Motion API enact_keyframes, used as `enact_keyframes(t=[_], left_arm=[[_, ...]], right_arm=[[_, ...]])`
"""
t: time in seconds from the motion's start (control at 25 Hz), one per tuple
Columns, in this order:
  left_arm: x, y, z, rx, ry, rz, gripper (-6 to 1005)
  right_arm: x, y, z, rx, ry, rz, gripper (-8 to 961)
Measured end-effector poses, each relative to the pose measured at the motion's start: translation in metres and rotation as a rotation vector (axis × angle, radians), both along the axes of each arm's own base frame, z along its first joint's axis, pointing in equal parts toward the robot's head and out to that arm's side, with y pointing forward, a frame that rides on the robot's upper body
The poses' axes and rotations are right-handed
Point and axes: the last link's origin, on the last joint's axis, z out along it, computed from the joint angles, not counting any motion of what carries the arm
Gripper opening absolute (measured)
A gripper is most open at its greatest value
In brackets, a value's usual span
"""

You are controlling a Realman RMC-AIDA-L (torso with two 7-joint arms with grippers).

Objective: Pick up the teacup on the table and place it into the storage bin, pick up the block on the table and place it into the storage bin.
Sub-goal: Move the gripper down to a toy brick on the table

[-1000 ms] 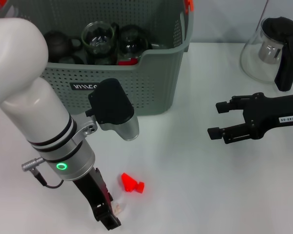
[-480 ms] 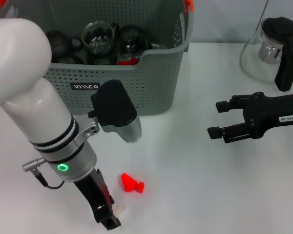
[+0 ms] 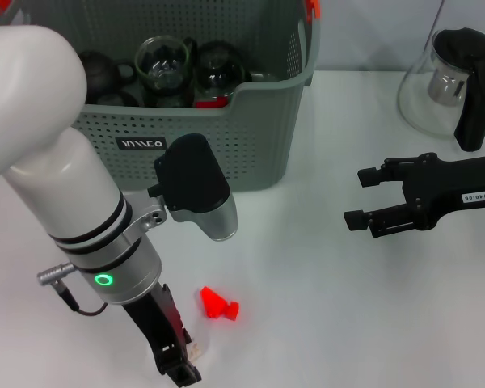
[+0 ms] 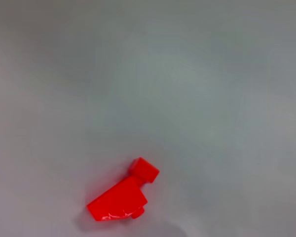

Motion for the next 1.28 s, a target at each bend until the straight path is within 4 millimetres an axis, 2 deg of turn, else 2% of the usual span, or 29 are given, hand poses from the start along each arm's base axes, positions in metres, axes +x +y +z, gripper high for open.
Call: enact_keyframes(t=[0.72,1.28], left_arm=[[-0.0003,0.0086,0.0013,0.067,0.024,-0.014,499],[-0.001,0.0039,-0.0058,0.044,0.046,-0.043,481]], right_arm=[[0.0008,0.0008,0.0014,0.009,0.001,-0.001,927],[0.0005,0.0009,0.0014,0.012,0.003,0.006,927]])
